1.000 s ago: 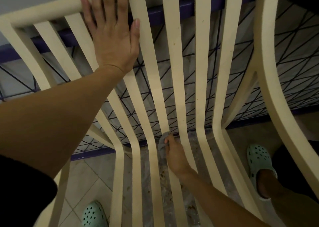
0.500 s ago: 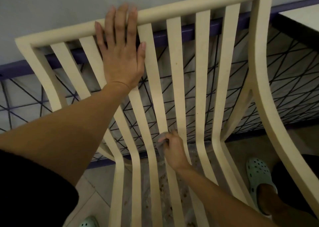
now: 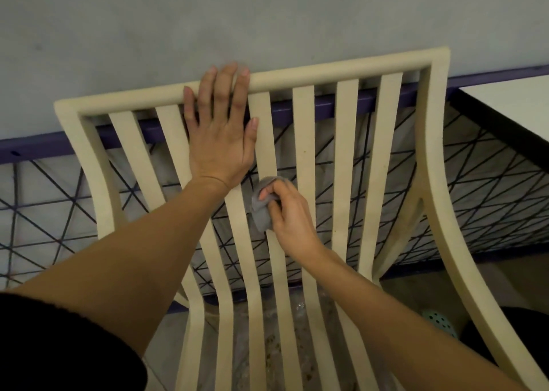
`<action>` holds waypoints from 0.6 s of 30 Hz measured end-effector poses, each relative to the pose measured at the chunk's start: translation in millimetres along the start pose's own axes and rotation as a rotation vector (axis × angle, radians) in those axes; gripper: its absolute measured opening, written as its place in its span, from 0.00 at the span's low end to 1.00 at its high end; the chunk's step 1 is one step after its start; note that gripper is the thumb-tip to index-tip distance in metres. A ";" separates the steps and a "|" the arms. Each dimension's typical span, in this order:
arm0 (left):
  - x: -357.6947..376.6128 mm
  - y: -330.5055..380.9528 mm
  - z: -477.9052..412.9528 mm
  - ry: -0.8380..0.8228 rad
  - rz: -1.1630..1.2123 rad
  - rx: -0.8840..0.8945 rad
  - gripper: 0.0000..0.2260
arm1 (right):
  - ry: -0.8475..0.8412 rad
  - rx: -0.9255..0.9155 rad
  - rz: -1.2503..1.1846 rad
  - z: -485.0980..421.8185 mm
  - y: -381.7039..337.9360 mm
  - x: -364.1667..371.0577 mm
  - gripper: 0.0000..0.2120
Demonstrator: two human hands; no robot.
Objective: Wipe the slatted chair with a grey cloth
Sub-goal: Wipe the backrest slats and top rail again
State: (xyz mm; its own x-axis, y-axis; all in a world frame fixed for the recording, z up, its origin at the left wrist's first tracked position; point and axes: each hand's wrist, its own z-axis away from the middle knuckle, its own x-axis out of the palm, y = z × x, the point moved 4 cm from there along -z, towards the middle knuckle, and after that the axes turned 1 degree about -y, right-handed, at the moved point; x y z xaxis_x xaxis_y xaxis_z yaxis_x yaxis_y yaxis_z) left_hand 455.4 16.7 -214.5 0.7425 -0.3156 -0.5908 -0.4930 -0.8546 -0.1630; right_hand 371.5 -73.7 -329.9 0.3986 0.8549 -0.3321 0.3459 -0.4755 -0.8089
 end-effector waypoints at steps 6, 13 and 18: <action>-0.9 -1.5 -1.8 0.016 0.021 -0.007 0.28 | 0.065 -0.084 -0.037 -41.2 -26.7 -13.1 0.09; -0.9 -2.4 -2.7 0.033 0.051 -0.018 0.27 | 0.136 -0.091 -0.184 -66.3 -47.1 -21.2 0.08; -1.3 -1.4 -2.1 0.044 0.062 -0.013 0.27 | 0.184 -0.082 -0.263 -62.3 -44.2 -13.1 0.11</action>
State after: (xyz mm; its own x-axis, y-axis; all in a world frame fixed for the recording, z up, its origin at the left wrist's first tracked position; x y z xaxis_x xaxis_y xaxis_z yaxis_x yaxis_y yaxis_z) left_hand 456.1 17.4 -211.9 0.7300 -0.3861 -0.5640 -0.5333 -0.8379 -0.1166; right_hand 403.8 -76.8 -259.5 0.4308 0.9023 -0.0180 0.5211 -0.2650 -0.8113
